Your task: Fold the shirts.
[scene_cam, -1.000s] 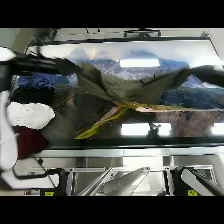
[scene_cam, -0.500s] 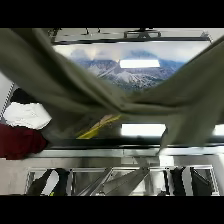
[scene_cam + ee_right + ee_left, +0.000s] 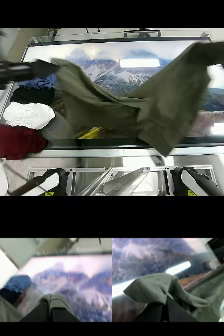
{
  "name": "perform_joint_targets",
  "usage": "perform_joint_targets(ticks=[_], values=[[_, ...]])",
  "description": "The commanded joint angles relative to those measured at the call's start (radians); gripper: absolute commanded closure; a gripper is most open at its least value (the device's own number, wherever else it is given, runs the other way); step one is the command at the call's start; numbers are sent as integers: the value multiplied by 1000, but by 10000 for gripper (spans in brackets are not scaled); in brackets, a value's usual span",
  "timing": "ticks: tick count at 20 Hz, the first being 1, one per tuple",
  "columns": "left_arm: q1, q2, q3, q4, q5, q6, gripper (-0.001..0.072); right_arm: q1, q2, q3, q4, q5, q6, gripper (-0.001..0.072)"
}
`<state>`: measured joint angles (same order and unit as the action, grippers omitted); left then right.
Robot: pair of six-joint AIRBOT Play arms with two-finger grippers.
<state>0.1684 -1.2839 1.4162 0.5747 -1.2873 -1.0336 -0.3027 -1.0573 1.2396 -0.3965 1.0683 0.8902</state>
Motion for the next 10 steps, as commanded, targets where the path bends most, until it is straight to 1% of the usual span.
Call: perform_joint_targets(ticks=[1,2,3,4,6,7,8,10], values=[[-89,-253,-24,150,197,5,652,106,-243,-116,-147,-236,19,520],[-85,-325,11,154,207,2,361,98,-307,-109,-126,-262,19,338],[-73,-381,55,158,193,-14,112,84,-356,-95,-108,-268,19,320],[-55,-426,107,161,151,-42,-7,60,-388,-73,-91,-251,19,320],[-8,-481,211,195,10,-69,-4,-4,-391,-42,-97,-185,19,320],[13,-491,245,235,-57,-122,-4,-48,-379,-35,-106,-138,19,321],[32,-492,260,280,-120,-164,-3,-99,-366,-35,-123,-83,24,321],[51,-471,203,325,-199,-183,-3,-196,-358,-40,-196,15,58,321]])
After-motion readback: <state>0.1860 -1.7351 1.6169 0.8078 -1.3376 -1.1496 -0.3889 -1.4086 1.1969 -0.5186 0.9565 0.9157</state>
